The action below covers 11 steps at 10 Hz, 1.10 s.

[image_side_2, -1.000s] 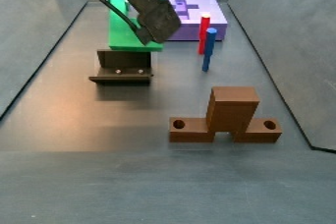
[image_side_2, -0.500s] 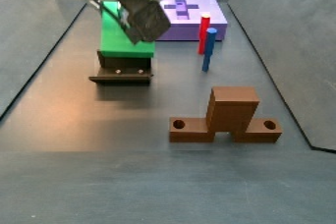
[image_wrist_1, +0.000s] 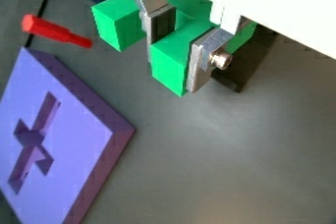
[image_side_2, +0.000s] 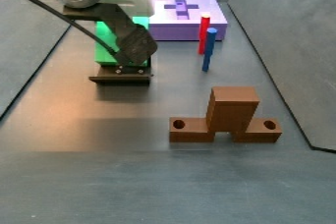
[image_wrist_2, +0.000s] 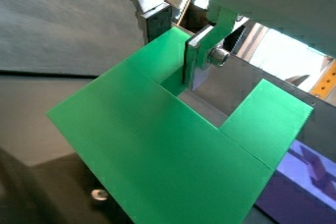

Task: Pick up the green object. Move up. Place the green object on the fixture. Regrasp the green object. Move to above the board. Insert the green object.
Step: Place the green object on the fixture, then regrasp the green object.

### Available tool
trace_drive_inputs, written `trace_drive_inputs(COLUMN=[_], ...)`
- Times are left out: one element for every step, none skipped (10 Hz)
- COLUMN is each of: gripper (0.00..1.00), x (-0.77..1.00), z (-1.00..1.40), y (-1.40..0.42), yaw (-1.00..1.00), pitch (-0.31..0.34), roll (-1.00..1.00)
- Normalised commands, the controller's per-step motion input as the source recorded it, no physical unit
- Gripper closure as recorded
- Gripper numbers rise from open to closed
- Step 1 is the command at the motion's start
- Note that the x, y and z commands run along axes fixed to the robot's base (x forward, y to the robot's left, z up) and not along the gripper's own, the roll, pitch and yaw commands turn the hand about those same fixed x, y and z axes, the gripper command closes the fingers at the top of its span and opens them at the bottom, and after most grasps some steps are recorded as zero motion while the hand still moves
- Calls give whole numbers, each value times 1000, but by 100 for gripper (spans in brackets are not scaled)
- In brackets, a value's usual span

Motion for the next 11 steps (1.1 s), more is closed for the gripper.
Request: trace_drive_inputs(gripper=[100,100,100,100,100,100,100,100,100,0,0], x=[869,417,146,140,111,14,14,0,0,0,29], z=[-206,-323,-357,-283,-283,-286,-289,0,0,0,0], y=[0,0,-26,0,9,69,23,0,0,0,-46], yaw=[-174,-146,-9,0,134,140,63,0,0,0,0], pitch=[0,0,0,0,0,0,-3,0,0,0,0], roll=[551,243,0,-149,-217,-137,-194,-17,0,0,0])
